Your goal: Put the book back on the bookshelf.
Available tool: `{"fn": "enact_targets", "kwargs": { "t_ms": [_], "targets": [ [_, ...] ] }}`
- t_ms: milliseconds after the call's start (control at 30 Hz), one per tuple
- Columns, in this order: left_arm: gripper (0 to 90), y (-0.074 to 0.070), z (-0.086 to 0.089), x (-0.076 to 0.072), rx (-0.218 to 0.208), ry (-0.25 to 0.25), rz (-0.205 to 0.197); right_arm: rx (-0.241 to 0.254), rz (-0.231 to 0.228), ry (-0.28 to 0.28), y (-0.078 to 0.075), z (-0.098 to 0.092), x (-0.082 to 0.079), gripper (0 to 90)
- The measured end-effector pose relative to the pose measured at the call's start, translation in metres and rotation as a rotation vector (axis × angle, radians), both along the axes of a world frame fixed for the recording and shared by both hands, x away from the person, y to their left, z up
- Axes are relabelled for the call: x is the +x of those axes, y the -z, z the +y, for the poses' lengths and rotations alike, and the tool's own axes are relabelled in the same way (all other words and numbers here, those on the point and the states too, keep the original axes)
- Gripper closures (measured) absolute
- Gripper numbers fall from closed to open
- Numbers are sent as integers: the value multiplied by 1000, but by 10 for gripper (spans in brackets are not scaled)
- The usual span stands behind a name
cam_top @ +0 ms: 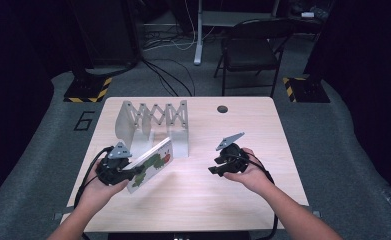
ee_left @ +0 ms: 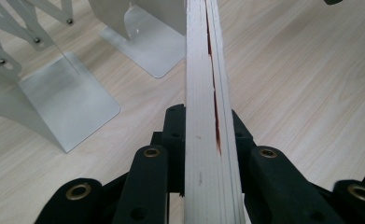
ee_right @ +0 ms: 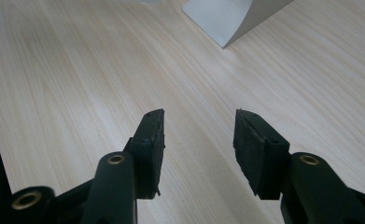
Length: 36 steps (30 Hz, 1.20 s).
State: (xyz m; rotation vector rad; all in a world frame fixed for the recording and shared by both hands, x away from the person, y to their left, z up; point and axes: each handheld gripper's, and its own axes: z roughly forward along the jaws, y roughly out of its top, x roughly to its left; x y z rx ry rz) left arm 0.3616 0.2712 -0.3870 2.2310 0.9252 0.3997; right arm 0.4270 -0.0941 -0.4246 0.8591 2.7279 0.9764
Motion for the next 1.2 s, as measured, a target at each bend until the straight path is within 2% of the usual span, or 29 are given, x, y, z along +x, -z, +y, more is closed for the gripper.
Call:
{"fn": "enact_targets", "kwargs": {
  "t_ms": [67, 100, 367, 500, 600, 633, 667, 967, 1033, 1067, 1133, 1200],
  "targets": [
    [759, -1, 3, 0, 2, 0, 3, -3, 1, -1, 0, 0, 0, 533],
    [759, 0, 4, 0, -1, -11, -12, -4, 0, -2, 0, 0, 0, 533],
    [759, 0, 13, 0, 2, -23, 4, -2, -11, -7, 0, 2, 0, 532],
    [759, 2, 18, 0, -7, -50, -12, -5, -12, -11, 0, 3, -1, 532],
    [759, 0, 23, 0, 1, -52, -1, -5, -13, -6, 1, 3, -2, 532],
    [759, 0, 24, 0, 0, -62, -15, -5, -12, -6, 1, 3, -2, 532],
    [759, 0, 26, 0, -5, -64, -5, -5, -13, -6, 1, 3, -2, 532],
    [759, -2, 40, -2, -3, -105, -19, -6, -8, -6, 1, 3, -3, 531],
    [759, -3, 43, -2, 8, -98, -7, -1, -11, -9, 2, 3, -2, 531],
    [759, -2, 43, -2, -8, -113, -14, -4, -12, -5, 2, 3, -2, 531],
    [759, -3, 46, -2, 8, -109, -9, -5, -11, -8, 2, 3, -2, 531],
    [759, -2, 47, -2, -2, -117, -10, -13, -16, -19, 2, 2, -1, 531]
  ]
}}
